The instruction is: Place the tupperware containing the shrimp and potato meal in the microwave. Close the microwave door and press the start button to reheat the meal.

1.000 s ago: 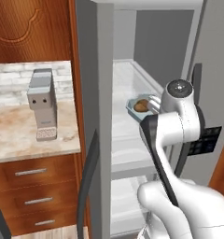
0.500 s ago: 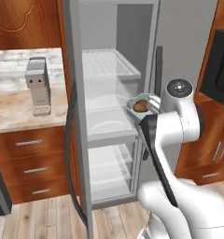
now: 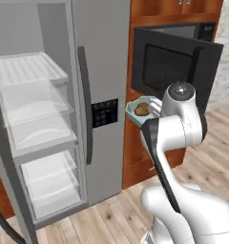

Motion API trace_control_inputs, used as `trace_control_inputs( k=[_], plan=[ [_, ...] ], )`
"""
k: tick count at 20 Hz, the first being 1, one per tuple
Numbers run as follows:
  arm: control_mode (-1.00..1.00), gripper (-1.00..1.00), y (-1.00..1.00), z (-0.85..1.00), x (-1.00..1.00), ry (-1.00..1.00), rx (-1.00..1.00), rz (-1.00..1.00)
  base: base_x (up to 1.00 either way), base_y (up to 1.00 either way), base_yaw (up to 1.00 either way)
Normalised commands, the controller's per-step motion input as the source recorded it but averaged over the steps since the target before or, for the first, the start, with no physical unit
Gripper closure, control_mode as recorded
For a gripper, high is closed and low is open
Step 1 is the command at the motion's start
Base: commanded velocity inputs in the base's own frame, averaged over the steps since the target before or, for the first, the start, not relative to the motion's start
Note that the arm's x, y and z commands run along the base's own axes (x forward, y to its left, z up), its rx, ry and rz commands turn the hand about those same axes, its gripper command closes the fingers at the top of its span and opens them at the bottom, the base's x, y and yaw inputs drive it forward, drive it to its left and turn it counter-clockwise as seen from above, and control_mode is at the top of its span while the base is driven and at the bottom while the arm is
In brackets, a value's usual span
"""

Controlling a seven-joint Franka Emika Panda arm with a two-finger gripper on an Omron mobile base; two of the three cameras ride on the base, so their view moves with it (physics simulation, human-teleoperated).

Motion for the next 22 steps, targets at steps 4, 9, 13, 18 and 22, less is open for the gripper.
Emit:
trace_control_inputs(
  k=[4,9,13,18,22],
  plan=[
    [1.0,1.0,0.0,0.0,0.0,0.0,0.0,0.0,-0.03,-0.74,-0.51],
    [1.0,1.0,0.0,0.0,0.0,0.0,0.0,0.0,0.0,-0.72,-0.51],
    [1.0,1.0,0.0,0.0,0.0,0.0,0.0,0.0,-0.03,-0.73,-0.48],
    [1.0,1.0,0.0,0.0,0.0,0.0,0.0,0.0,0.0,-0.65,-0.4],
    [1.0,1.0,0.0,0.0,0.0,0.0,0.0,0.0,0.27,-0.38,-0.05]
  ],
)
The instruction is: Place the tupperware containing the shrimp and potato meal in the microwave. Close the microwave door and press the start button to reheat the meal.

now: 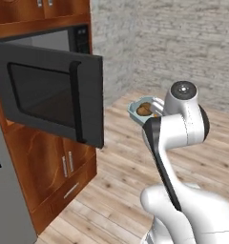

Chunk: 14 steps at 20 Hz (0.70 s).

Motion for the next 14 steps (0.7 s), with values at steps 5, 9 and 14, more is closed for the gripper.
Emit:
trace_control_inputs(
  k=[5,9,14],
  plan=[
    [1.0,1.0,0.0,0.0,0.0,0.0,0.0,0.0,0.61,-0.42,0.17],
    [1.0,1.0,0.0,0.0,0.0,0.0,0.0,0.0,0.74,-0.58,0.31],
    [1.0,1.0,0.0,0.0,0.0,0.0,0.0,0.0,0.89,-0.29,0.42]
  ],
)
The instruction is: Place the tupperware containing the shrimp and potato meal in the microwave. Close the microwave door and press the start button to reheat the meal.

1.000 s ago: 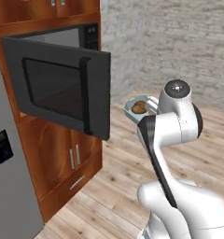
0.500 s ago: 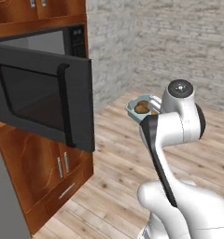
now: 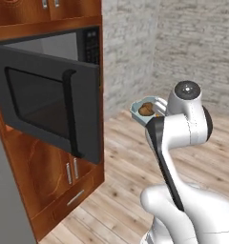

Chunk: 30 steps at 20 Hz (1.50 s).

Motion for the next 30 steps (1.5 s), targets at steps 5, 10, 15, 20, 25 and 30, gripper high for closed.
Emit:
trace_control_inputs(
  k=[5,10,15,20,25,30],
  plan=[
    [1.0,1.0,0.0,0.0,0.0,0.0,0.0,0.0,0.76,-0.32,0.51],
    [1.0,1.0,0.0,0.0,0.0,0.0,0.0,0.0,0.69,-0.64,0.41],
    [1.0,1.0,0.0,0.0,0.0,0.0,0.0,0.0,0.47,-0.66,-0.17],
    [1.0,1.0,0.0,0.0,0.0,0.0,0.0,0.0,0.29,-0.37,-0.65],
    [1.0,1.0,0.0,0.0,0.0,0.0,0.0,0.0,0.08,-0.15,-0.75],
    [1.0,1.0,0.0,0.0,0.0,0.0,0.0,0.0,0.73,-0.09,-0.32]
  ],
)
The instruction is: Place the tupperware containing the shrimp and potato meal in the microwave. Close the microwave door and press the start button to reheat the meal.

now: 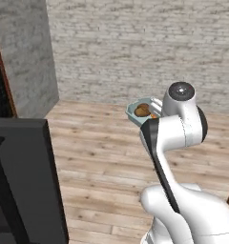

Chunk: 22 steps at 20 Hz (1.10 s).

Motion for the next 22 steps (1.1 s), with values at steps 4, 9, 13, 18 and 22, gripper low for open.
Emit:
trace_control_inputs(
  k=[4,9,13,18,22],
  plan=[
    [1.0,1.0,0.0,0.0,0.0,0.0,0.0,0.0,1.0,-0.26,0.01],
    [1.0,1.0,0.0,0.0,0.0,0.0,0.0,0.0,1.0,-0.11,0.14],
    [1.0,1.0,0.0,0.0,0.0,0.0,0.0,0.0,0.74,0.0,0.55],
    [1.0,1.0,0.0,0.0,0.0,0.0,0.0,0.0,0.31,0.14,0.78],
    [1.0,1.0,0.0,0.0,0.0,0.0,0.0,0.0,0.2,0.23,0.77]
  ],
)
